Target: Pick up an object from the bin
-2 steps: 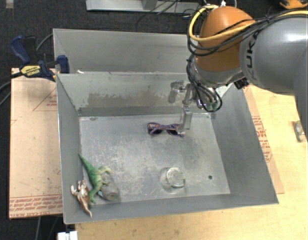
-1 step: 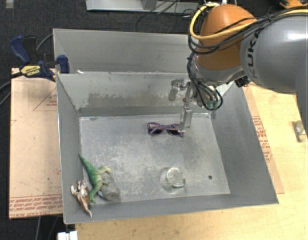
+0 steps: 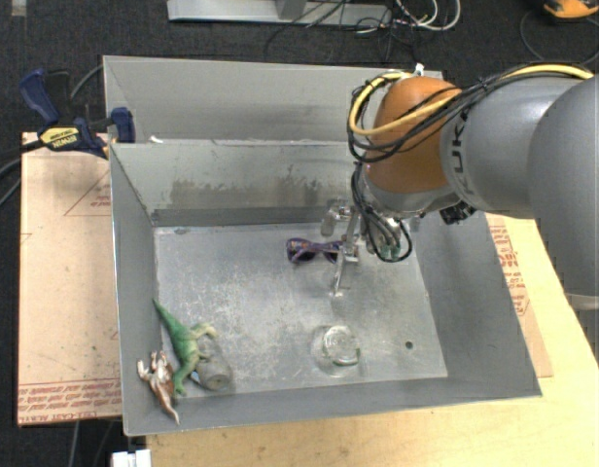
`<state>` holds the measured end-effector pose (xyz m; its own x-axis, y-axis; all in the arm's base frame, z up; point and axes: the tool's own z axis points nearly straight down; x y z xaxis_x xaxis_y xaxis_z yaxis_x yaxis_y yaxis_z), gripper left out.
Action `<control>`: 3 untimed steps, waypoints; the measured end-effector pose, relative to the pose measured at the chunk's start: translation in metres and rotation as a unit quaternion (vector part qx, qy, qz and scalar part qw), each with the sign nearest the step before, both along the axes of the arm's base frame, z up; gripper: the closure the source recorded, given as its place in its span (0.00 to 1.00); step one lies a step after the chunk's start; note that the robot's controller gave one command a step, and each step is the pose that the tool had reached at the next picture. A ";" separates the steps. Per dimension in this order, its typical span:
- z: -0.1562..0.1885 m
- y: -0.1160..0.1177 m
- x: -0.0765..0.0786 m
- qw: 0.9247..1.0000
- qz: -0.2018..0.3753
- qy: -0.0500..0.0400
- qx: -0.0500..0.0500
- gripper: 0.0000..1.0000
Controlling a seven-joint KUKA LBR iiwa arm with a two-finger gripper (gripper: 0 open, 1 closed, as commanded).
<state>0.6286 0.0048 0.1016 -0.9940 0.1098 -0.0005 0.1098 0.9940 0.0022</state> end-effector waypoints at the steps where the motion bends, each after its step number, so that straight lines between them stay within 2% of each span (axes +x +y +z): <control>1: -0.031 -0.001 0.008 0.994 0.111 -0.004 0.000 1.00; 2: -0.031 -0.001 0.008 0.994 0.111 -0.004 0.000 1.00; 3: -0.031 -0.026 0.019 0.990 0.138 -0.006 0.000 1.00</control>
Offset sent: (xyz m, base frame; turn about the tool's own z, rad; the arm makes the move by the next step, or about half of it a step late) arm 0.0000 0.0000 0.0000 0.0000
